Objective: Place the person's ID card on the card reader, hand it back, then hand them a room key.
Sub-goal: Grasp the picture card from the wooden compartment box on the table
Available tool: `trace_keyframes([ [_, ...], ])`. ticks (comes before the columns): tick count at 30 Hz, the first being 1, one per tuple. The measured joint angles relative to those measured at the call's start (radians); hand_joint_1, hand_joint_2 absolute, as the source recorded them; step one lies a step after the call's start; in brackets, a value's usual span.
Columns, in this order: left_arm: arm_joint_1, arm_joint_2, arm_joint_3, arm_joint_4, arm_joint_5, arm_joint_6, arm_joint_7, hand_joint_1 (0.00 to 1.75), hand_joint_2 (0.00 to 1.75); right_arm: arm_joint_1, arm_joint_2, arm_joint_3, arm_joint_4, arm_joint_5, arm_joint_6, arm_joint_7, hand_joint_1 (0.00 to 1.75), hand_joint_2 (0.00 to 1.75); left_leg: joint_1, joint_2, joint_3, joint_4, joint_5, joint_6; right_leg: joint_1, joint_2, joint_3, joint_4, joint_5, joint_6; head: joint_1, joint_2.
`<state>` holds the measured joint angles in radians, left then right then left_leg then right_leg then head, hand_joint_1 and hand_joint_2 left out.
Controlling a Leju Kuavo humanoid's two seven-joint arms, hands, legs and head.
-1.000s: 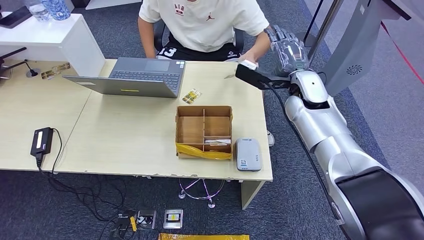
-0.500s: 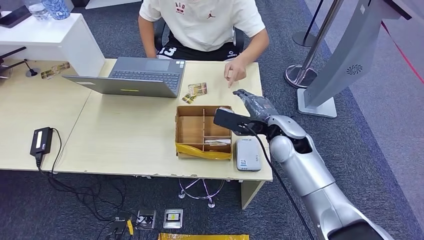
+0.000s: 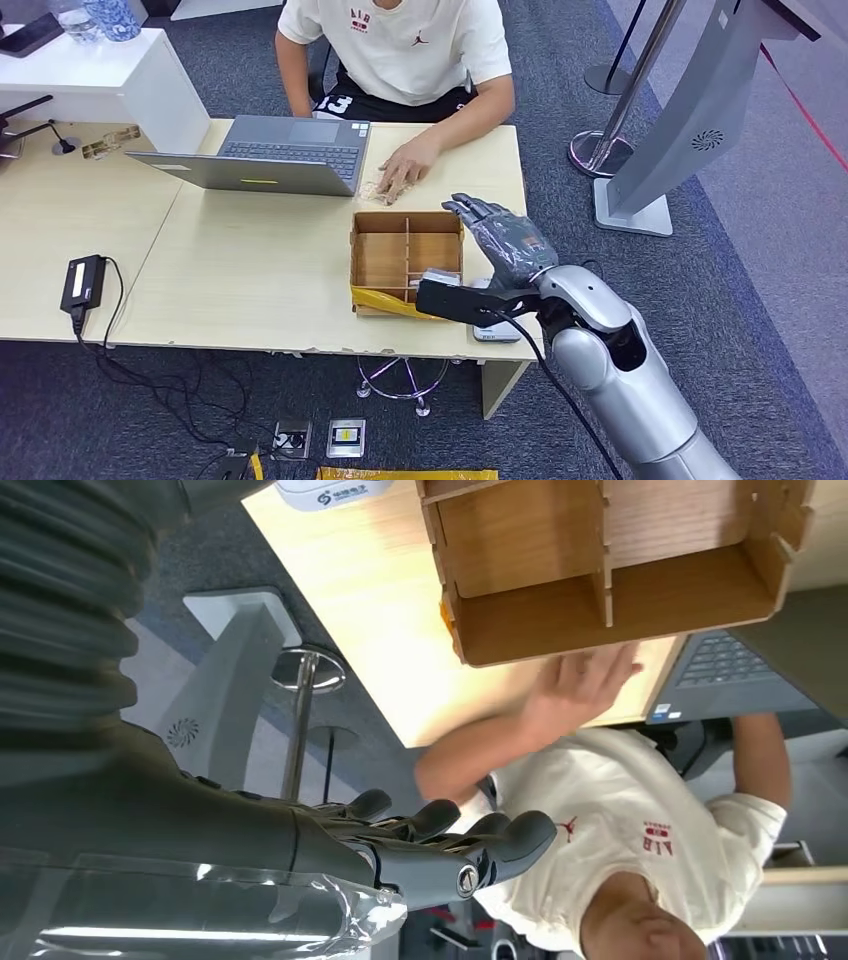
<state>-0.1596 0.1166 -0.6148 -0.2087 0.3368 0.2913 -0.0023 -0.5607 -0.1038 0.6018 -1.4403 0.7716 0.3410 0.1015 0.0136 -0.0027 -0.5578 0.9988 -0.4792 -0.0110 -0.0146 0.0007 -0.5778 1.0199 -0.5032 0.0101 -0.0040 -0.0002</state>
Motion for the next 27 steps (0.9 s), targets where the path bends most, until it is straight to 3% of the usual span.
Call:
trace_keyframes([
  [14,0.000,-0.002,0.010,0.001,-0.002,-0.008,0.015,0.00,1.75,0.017,-0.031,0.015,-0.120,0.014,0.015,-0.011,0.00,1.75,0.000,0.000,0.000,0.000,0.000,0.000,0.000,0.000,0.000,0.000,0.000,0.000,0.000,0.000],
  [27,-0.015,-0.002,0.010,0.002,-0.013,-0.007,0.032,0.00,1.75,0.064,-0.005,0.044,-0.092,0.018,-0.017,-0.073,0.00,1.75,0.000,0.000,-0.001,0.000,0.000,0.000,0.000,0.000,0.000,0.000,0.000,0.000,0.000,0.000],
])
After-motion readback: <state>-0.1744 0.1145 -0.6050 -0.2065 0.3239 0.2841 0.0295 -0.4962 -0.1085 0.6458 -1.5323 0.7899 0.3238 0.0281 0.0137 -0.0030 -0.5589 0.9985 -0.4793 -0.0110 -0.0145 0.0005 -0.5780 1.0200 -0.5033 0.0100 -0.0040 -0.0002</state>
